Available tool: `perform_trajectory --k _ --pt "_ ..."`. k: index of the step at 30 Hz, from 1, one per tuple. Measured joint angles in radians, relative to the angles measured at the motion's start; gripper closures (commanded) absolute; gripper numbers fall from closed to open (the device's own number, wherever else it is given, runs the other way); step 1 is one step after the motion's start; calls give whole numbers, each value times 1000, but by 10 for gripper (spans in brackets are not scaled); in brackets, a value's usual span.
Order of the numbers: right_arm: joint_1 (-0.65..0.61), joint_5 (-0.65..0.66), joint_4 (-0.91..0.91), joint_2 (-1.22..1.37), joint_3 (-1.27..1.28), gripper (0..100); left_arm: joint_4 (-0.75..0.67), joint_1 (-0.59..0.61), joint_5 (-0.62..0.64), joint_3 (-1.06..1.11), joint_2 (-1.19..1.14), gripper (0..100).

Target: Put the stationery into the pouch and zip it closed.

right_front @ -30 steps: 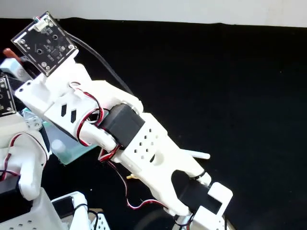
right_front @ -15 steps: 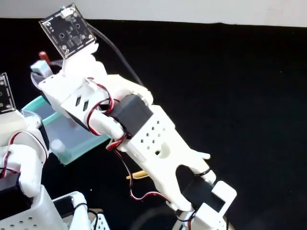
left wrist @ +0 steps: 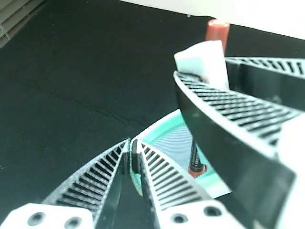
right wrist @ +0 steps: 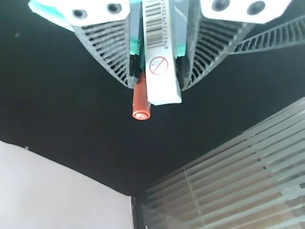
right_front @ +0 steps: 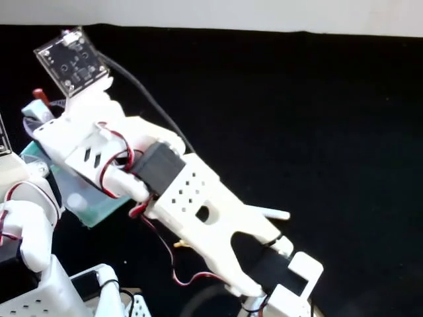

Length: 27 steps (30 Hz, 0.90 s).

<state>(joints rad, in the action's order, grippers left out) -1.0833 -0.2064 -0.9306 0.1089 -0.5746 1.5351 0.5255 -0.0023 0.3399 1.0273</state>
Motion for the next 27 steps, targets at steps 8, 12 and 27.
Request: perform_trajectory --k 8,12,27 --pt "-3 0 44 0 58 991 0 0 0 0 0 994" --pt "0 -5 72 -11 144 991 -2 -3 -5 0 0 994" --pt "-2 0 83 -37 256 796 -2 3 0 -2 0 994"
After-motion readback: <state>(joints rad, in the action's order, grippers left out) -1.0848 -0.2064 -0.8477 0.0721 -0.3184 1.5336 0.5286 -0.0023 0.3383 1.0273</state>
